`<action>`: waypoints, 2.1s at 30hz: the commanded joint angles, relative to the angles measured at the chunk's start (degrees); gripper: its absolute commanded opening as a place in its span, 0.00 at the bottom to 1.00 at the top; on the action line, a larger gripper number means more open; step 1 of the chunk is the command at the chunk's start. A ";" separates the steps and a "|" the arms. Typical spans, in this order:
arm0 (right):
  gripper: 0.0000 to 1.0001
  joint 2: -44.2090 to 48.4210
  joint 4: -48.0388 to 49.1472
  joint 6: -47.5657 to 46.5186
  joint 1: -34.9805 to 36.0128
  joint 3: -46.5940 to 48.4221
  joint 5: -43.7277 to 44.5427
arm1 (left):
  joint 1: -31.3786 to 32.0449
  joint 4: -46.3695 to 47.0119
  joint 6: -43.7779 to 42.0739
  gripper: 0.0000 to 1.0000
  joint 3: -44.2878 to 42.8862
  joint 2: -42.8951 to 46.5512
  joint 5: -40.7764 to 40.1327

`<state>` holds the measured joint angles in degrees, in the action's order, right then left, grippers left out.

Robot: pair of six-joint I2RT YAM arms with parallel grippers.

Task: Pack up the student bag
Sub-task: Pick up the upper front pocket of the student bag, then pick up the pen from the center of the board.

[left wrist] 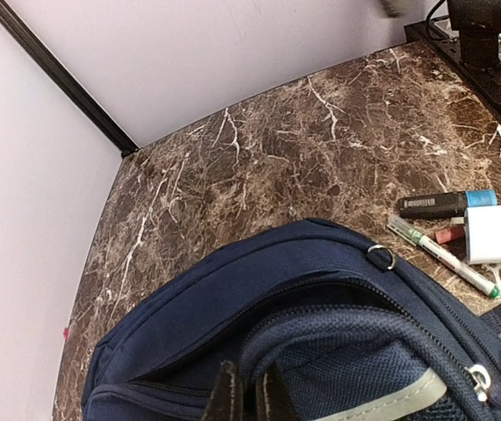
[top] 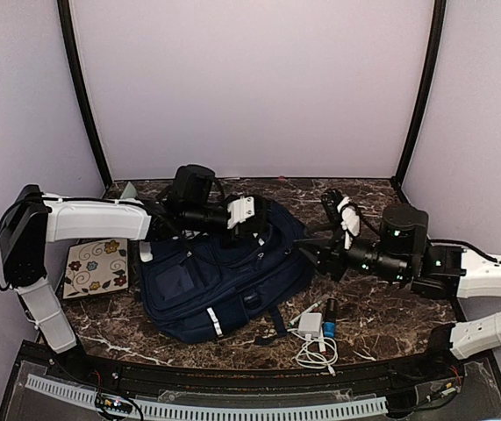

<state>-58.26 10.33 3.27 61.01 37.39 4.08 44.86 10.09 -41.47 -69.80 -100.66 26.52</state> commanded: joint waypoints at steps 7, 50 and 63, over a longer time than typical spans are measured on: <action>0.60 -15.29 -16.04 23.79 -14.56 18.90 -2.22 | 0.56 -0.53 -3.19 0.00 5.61 11.82 2.34; 0.45 -20.54 -46.27 63.34 4.07 8.74 19.59 | 1.13 -3.14 -2.58 0.00 25.38 44.87 -2.02; 0.42 -26.80 -38.29 59.09 -0.43 2.87 14.32 | 1.11 -3.32 -3.08 0.00 25.50 44.79 -1.57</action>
<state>-81.78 -29.39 63.90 60.80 39.79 19.92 45.56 2.07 -47.13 -43.75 -58.78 20.58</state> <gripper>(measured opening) 0.425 0.049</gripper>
